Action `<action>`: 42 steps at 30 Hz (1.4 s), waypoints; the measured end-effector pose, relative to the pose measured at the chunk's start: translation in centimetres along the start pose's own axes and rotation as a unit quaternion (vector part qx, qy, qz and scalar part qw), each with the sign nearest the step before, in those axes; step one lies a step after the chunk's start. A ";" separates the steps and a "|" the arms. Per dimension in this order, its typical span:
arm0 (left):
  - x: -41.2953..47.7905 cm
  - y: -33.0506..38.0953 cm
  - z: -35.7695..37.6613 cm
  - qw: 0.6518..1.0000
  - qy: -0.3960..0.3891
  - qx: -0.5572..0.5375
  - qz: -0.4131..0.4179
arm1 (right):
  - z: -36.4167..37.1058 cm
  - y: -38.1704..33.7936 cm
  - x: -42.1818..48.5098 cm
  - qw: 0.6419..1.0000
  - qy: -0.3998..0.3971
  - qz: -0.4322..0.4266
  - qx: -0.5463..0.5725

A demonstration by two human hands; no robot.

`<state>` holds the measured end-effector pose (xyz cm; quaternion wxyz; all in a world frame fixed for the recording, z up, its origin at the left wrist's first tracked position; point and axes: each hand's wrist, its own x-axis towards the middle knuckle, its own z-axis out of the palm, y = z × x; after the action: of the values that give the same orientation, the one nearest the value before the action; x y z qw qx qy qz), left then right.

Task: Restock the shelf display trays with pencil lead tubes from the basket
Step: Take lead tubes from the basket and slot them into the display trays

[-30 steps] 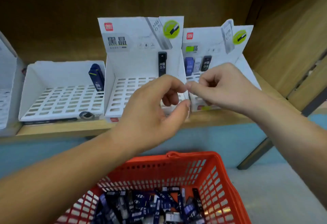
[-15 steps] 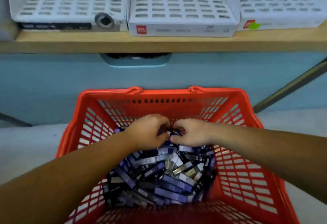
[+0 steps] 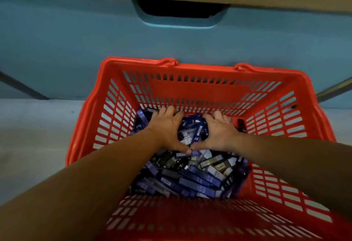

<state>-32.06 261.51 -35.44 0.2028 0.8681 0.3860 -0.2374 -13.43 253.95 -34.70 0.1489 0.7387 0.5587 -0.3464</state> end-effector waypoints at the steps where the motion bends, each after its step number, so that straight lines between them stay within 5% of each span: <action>1: 0.3 0.2 -0.1 1.000 0.005 -0.007 -0.006 | -0.2 0.1 0.1 1.000 0.006 0.002 0.015; 10: 1.5 1.7 0.9 0.995 0.014 -0.086 -0.057 | -0.5 1.0 1.4 0.990 0.005 0.040 0.139; 19: 1.7 1.5 -1.3 0.987 -0.081 -0.132 -0.046 | -0.9 0.8 2.0 0.960 -0.005 0.074 0.271; 34: 1.3 -1.6 -3.1 0.928 -0.073 -0.360 -0.062 | -2.1 2.4 2.6 0.928 -0.083 0.070 0.356; 42: 0.5 -1.2 -5.0 0.929 -0.076 -0.355 -0.066 | -4.9 2.6 0.6 0.835 -0.201 0.018 0.512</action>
<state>-31.38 265.26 -31.88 0.5106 0.6912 0.4846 -0.1631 -9.22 256.50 -32.02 -0.1356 0.6335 0.2456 -0.7211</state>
